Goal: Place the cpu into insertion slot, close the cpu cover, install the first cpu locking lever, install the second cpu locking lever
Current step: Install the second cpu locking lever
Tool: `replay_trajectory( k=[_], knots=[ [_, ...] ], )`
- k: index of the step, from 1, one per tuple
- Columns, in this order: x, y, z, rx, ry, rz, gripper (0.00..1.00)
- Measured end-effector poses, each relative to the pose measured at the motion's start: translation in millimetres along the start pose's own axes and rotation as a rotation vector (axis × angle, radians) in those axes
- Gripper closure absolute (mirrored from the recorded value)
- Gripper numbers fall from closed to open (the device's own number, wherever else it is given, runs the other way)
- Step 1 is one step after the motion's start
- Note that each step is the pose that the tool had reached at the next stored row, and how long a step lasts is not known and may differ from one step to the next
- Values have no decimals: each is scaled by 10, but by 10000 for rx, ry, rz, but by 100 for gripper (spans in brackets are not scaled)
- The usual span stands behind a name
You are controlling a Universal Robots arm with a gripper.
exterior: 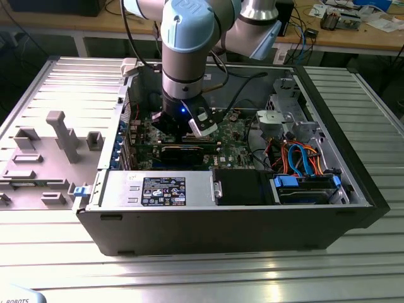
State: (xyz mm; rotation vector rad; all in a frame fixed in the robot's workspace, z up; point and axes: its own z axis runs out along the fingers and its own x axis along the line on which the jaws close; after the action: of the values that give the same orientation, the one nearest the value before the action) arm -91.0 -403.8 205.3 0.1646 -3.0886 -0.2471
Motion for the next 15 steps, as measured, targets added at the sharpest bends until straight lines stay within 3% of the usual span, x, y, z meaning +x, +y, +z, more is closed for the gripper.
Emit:
replay_trajectory(
  k=[3, 8, 9, 15],
  knots=[
    [1, 0, 1, -36, -3, 0, 89],
    [4, -1, 9, -216, -23, -10, 89],
    [8, -1, 12, -283, -29, -14, 89],
    [19, -2, 26, -532, -55, -23, 89]
  ],
)
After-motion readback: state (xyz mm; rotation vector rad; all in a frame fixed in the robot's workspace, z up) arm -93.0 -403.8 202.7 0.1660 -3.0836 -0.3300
